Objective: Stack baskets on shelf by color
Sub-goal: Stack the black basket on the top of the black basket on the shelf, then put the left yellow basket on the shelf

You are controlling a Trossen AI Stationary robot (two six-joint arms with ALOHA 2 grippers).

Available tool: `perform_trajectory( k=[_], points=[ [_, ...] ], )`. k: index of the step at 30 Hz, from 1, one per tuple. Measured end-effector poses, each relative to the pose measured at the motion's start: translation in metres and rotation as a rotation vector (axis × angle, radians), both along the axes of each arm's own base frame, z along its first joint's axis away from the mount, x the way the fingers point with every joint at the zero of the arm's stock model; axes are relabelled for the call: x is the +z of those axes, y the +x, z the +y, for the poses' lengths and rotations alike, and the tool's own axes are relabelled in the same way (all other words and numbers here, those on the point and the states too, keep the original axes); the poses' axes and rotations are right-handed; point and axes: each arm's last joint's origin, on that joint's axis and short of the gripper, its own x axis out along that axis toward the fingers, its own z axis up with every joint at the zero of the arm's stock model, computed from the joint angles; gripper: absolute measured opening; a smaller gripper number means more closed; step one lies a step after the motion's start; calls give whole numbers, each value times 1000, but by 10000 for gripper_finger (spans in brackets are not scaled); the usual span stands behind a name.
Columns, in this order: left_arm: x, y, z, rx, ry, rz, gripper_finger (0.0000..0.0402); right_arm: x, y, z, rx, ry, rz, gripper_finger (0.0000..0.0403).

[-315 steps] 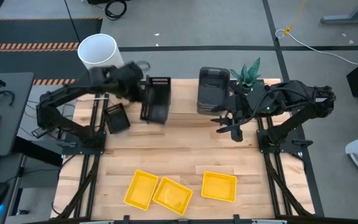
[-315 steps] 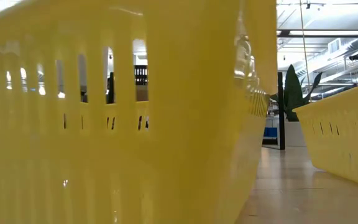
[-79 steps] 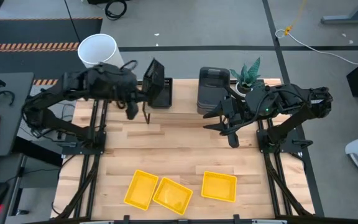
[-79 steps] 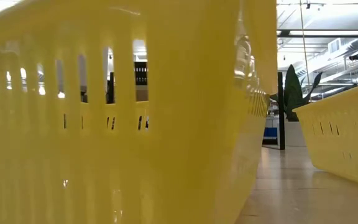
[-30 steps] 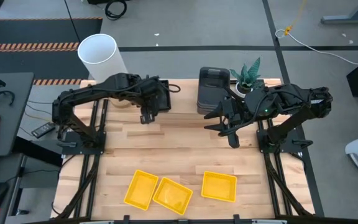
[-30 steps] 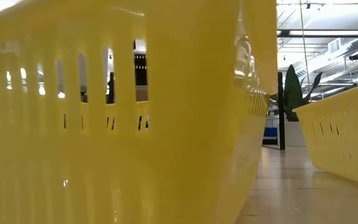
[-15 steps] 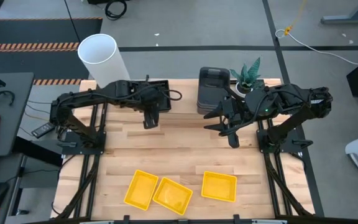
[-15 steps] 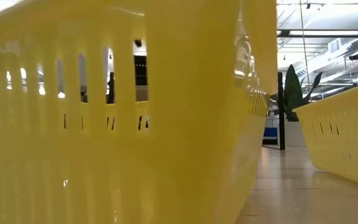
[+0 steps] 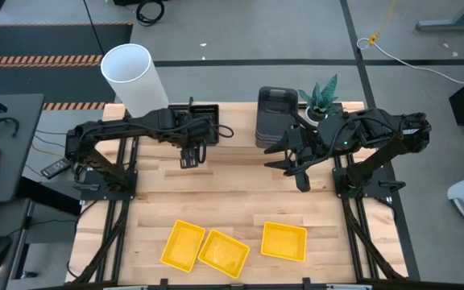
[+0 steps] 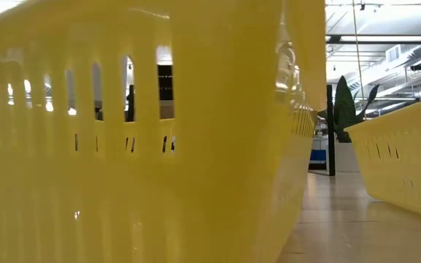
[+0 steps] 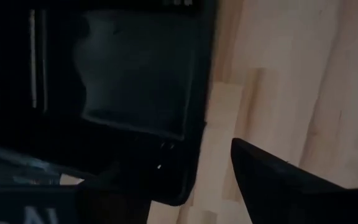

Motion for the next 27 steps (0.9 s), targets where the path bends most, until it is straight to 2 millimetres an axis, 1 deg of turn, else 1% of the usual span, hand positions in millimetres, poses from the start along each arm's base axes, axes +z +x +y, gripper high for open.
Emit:
perform_trajectory(
  k=[4,8,11,14,15,17,20,23,25,27],
  points=[
    [-1,-4,5,45,-10,21,198,0,0,1,3,0,3,158],
    [3,-5,4,42,-4,-8,191,-1,-1,1,5,-6,7,158],
    [12,-8,1,37,22,-64,190,-1,-1,1,6,-9,11,158],
    [25,-15,-7,42,40,-144,191,-1,-1,1,6,-10,15,158],
    [29,-17,-12,28,24,-180,191,-1,-1,1,6,-10,15,158],
    [38,-21,-23,-29,-76,-257,189,-2,-1,1,6,-11,17,158],
    [47,-24,-45,-119,-321,-329,180,-2,-1,0,9,-19,20,158],
    [45,-25,-68,-130,-494,-301,167,-2,-1,0,11,-22,19,158],
    [43,-25,-86,-150,-542,-267,158,-2,-1,1,11,-22,18,158],
    [35,-25,-104,-180,-557,-226,149,-1,-1,1,12,-24,13,158]
  ],
)
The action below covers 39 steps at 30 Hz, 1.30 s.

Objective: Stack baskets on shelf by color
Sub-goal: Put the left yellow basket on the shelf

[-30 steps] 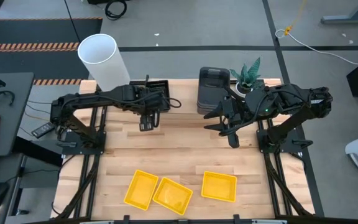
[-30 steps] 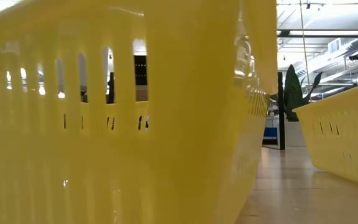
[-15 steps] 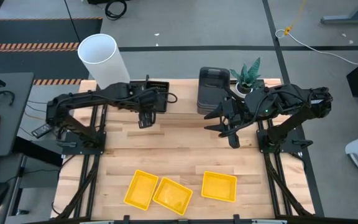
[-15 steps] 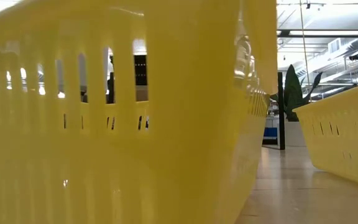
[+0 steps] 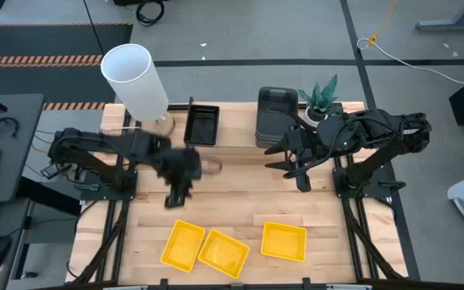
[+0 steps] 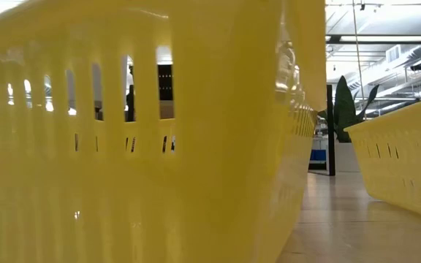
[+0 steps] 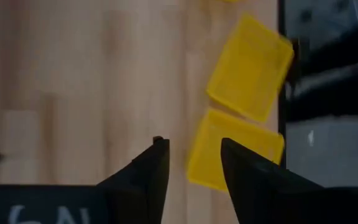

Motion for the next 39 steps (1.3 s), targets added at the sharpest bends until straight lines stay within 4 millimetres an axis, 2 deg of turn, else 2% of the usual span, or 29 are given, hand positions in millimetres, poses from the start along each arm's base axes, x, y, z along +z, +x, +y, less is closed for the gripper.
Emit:
perform_trajectory(
  k=[5,9,13,17,20,24,28,31,39],
  points=[
    [-31,-5,-33,-3,-12,119,132,1,0,0,6,-11,-6,158],
    [-58,-4,-51,9,-159,168,119,0,0,0,7,-14,1,158],
    [-69,-11,-86,-114,-231,130,104,-1,-1,0,6,-14,11,158],
    [-78,-24,-115,-116,-159,66,98,-1,0,0,2,-7,14,158],
    [-82,-29,-134,-81,-155,52,112,-2,-1,0,-1,-3,19,158],
    [-86,-36,-165,-108,-230,38,157,-2,-1,0,-1,-4,23,158],
    [-103,-40,-188,-103,-228,98,206,-2,-1,-1,0,-9,23,158],
    [-116,-38,-200,-81,-167,151,229,-2,-1,-1,1,-10,23,158],
    [-136,-20,-220,-93,86,176,222,-2,1,-6,-21,-10,22,158]
  ],
)
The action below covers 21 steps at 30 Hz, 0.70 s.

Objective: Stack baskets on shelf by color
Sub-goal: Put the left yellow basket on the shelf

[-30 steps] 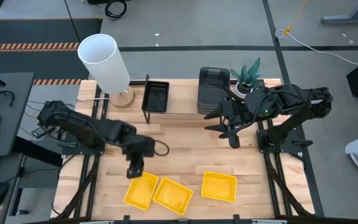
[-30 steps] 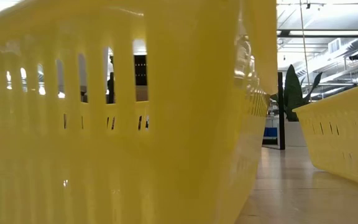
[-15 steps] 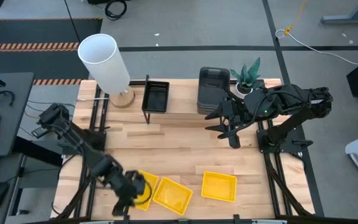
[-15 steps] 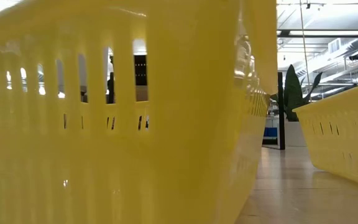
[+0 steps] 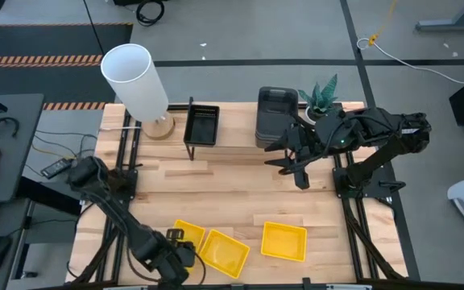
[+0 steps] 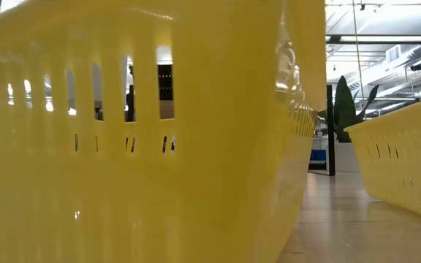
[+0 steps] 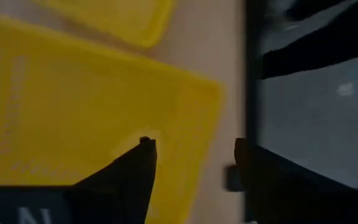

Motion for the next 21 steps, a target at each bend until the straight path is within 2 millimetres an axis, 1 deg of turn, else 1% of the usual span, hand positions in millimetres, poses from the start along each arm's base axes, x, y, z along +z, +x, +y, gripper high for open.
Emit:
perform_trajectory(
  k=[3,5,11,14,19,21],
  points=[
    [-12,3,-5,28,18,29,216,0,0,-1,2,3,1,158],
    [-17,1,-9,40,23,45,217,0,0,-1,4,4,1,158],
    [-28,-5,-18,29,46,56,215,0,0,-1,8,-3,1,158],
    [-37,-6,-21,20,78,72,205,0,0,-1,9,-3,2,158],
    [-61,-4,-21,9,161,122,182,0,0,-1,8,-4,2,158],
    [-67,-2,-21,-10,176,133,169,0,0,-2,6,-6,2,158]
  ],
)
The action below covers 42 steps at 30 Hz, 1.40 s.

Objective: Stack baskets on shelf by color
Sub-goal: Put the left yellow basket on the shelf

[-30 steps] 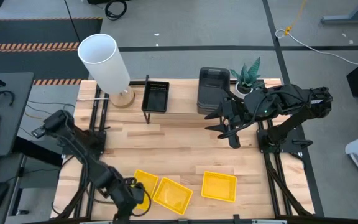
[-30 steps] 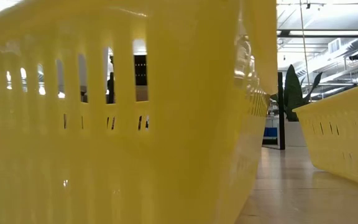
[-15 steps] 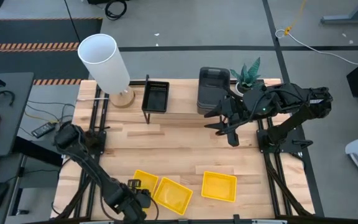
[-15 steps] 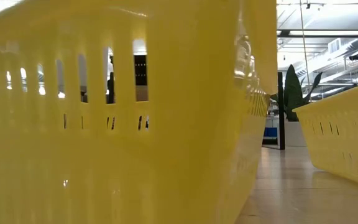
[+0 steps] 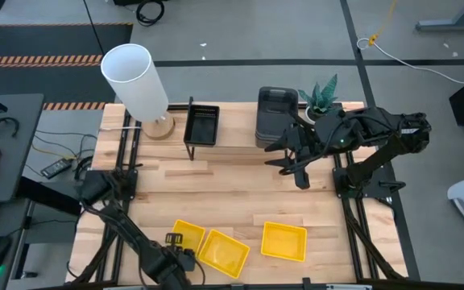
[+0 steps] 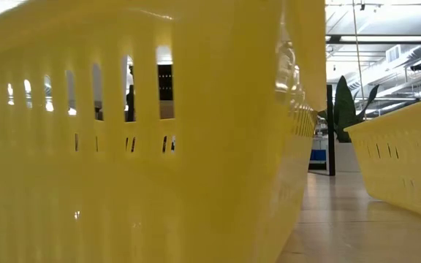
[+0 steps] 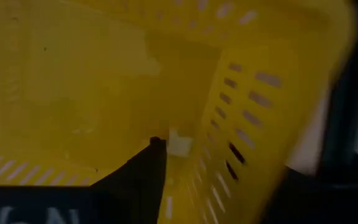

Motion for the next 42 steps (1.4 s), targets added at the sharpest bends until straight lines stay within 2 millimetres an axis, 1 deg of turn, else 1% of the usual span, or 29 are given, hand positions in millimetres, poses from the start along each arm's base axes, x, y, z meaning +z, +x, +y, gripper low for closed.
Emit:
perform_trajectory(
  k=[2,4,7,9,10,13,15,17,20,24,27,31,33,37,39,42],
  points=[
    [-3,3,2,-20,11,6,149,0,0,0,5,5,1,158],
    [-4,4,5,-19,22,14,119,0,0,0,11,9,2,158],
    [-1,10,12,10,10,36,59,0,0,0,11,16,3,158],
    [7,14,18,23,-13,40,20,0,0,0,11,14,2,158],
    [12,15,22,20,-24,41,11,0,0,0,12,12,3,158],
    [30,21,39,11,-35,34,11,0,0,0,13,8,1,158],
    [48,25,56,16,-43,21,8,0,0,0,14,4,1,158],
    [71,31,75,14,-84,-24,5,0,0,0,14,4,-2,158],
    [111,40,105,51,-145,-130,5,0,0,0,15,4,-4,158],
    [165,53,151,112,-205,-300,3,0,0,0,11,0,-5,158],
    [198,65,187,151,-206,-430,3,1,0,-1,-8,-10,-7,158],
    [234,78,230,211,-188,-584,2,1,0,-1,-13,-9,-8,158],
    [247,82,251,266,-181,-653,2,1,0,-1,-14,-6,-8,158],
    [257,87,290,362,-141,-744,1,1,0,-1,-18,-6,-8,158],
    [258,91,307,393,-107,-777,1,1,0,-2,-32,-14,-10,158],
    [251,103,328,440,-83,-807,1,1,0,-2,-41,-17,-12,158]
  ],
)
